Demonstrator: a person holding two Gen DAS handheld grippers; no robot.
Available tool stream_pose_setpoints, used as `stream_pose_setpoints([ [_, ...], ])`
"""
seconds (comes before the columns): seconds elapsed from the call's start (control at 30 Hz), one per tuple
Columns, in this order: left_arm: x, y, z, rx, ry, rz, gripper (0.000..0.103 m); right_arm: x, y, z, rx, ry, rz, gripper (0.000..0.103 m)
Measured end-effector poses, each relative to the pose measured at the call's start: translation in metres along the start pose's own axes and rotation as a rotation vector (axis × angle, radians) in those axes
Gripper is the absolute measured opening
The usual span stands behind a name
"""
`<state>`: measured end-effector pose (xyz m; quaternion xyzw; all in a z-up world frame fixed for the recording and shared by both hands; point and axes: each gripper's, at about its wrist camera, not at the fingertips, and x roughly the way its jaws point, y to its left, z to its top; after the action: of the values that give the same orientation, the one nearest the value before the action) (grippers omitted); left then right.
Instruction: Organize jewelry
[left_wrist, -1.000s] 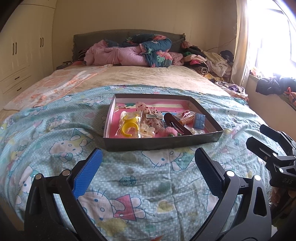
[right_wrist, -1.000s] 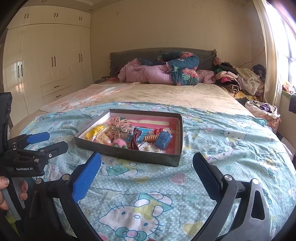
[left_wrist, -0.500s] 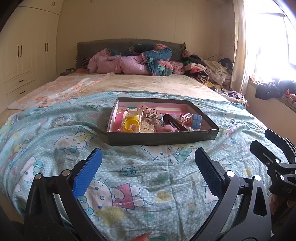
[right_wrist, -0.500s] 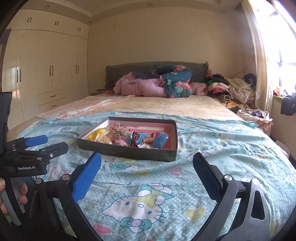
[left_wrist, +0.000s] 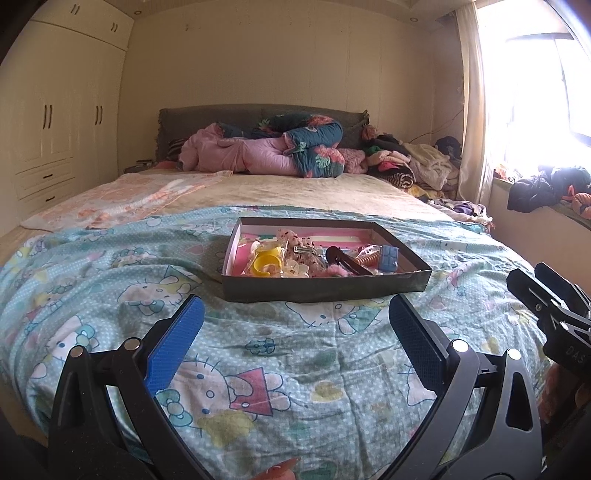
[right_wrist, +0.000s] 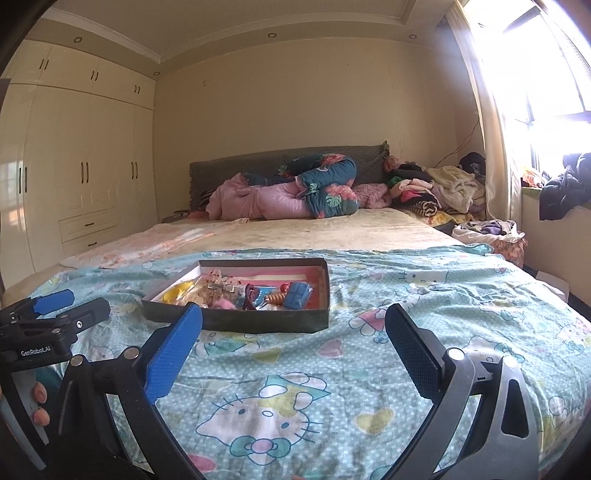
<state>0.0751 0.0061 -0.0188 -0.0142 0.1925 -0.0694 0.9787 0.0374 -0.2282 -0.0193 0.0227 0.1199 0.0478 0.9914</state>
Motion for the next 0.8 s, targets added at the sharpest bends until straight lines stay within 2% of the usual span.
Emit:
stream_pose_setpoints([
  [0.8,-0.0039,-0.0009,-0.0005,0.008,-0.003,0.010,0.092,0.0012,0.0100,-0.0045,-0.026,0.022,0.026,0.097],
])
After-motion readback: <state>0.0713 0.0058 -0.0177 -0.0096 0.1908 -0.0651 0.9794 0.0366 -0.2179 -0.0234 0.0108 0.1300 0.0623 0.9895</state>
